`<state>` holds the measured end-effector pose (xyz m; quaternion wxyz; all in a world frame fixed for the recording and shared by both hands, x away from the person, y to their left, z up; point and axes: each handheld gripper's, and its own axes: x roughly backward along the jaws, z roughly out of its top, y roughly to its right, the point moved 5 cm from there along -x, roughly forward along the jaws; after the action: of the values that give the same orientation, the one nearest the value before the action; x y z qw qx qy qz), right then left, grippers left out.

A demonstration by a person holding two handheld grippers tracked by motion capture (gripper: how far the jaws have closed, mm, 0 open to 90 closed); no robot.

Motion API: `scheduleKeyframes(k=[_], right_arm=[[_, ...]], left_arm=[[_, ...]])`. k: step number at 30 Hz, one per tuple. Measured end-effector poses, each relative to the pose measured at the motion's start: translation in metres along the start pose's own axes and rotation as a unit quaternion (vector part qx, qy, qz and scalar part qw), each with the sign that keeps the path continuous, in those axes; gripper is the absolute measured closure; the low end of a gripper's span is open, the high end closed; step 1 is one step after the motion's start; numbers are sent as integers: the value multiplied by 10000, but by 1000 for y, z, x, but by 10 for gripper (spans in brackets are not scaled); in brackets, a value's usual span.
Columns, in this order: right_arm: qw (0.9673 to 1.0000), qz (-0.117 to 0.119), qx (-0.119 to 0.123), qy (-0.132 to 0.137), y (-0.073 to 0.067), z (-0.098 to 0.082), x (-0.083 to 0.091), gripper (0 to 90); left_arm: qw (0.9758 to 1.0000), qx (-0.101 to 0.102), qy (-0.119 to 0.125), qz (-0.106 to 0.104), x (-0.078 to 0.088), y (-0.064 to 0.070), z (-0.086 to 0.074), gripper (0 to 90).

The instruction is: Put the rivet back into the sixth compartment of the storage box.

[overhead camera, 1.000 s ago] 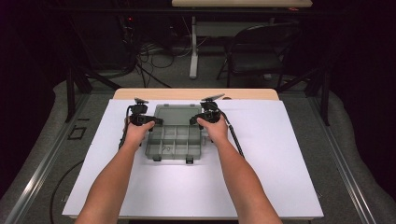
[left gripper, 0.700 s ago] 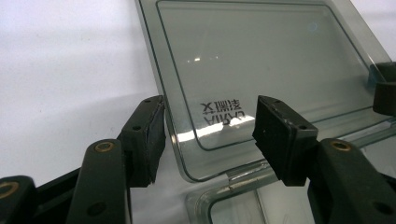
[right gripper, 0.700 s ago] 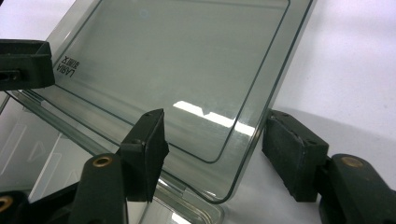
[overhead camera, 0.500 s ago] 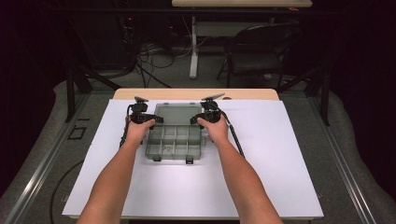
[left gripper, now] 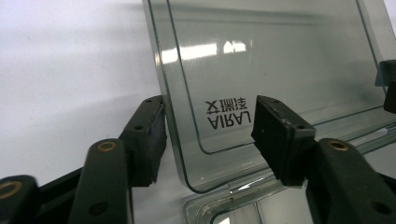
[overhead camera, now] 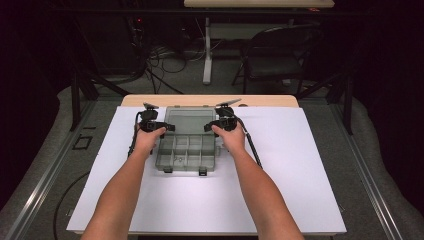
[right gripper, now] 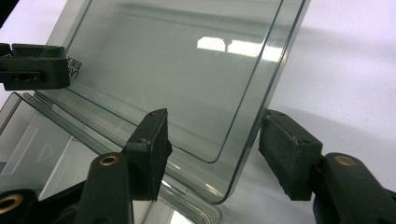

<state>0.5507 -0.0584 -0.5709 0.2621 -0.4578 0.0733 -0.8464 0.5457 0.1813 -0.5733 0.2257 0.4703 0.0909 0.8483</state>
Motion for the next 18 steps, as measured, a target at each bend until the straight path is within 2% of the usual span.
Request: scheduleKeyframes(k=[4, 5, 7, 8, 12, 18], right_arm=[[10000, -10, 32, 70, -1, 2, 4, 444], [9998, -3, 116, 135, -2, 3, 6, 458], [9997, 1, 127, 188, -2, 4, 7, 468], [9997, -4, 160, 200, -2, 5, 9, 481], [9992, -58, 317, 238, -2, 6, 14, 556], [9986, -110, 448, 265, -1, 8, 21, 690]], left_arm=[[9999, -16, 116, 2, 6, 0, 3, 502], [9999, -33, 131, 14, 8, -1, 3, 546], [9998, -28, 175, 43, 11, -1, 4, 601], [9998, -68, 152, 75, 12, -2, 4, 601], [9997, -92, 187, 100, 17, -3, 6, 680], [9997, -159, 194, 81, 23, -5, 7, 751]])
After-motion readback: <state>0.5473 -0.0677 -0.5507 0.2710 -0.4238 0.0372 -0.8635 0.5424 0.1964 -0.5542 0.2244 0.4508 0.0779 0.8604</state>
